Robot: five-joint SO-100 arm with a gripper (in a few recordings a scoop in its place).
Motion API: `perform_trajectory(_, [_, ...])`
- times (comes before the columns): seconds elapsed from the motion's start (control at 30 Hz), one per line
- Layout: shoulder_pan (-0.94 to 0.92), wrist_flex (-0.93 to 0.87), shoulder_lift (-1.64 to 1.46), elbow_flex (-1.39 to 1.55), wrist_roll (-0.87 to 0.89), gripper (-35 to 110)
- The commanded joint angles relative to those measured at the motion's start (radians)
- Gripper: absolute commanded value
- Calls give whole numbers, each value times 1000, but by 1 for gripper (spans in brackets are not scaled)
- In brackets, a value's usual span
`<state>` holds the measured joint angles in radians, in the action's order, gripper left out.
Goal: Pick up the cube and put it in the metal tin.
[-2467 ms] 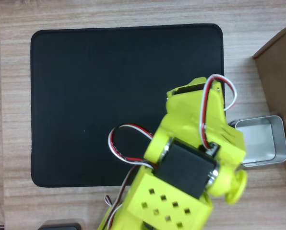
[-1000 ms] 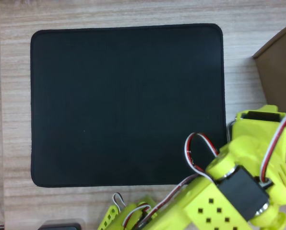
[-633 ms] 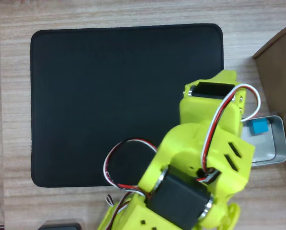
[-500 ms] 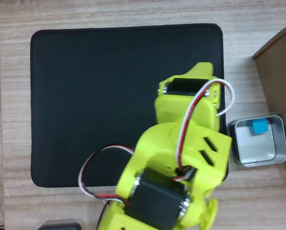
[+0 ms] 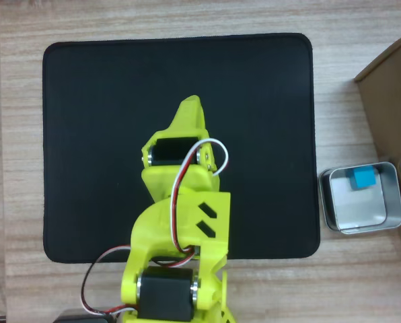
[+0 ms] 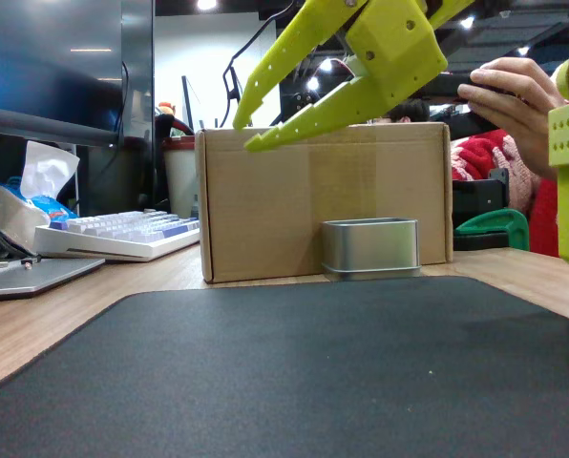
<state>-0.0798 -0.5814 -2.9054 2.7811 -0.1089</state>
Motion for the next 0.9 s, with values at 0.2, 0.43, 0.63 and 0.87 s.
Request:
perform_trajectory(0.2, [37,80,-181,222,-2,0])
perform_trajectory(0.43, [-8,94,-273,307,29,0])
perform_trajectory(0.63, [-5,-110,-348,319,17,0])
perform_trajectory(0.87, [-20,-247,-457,319,12,0])
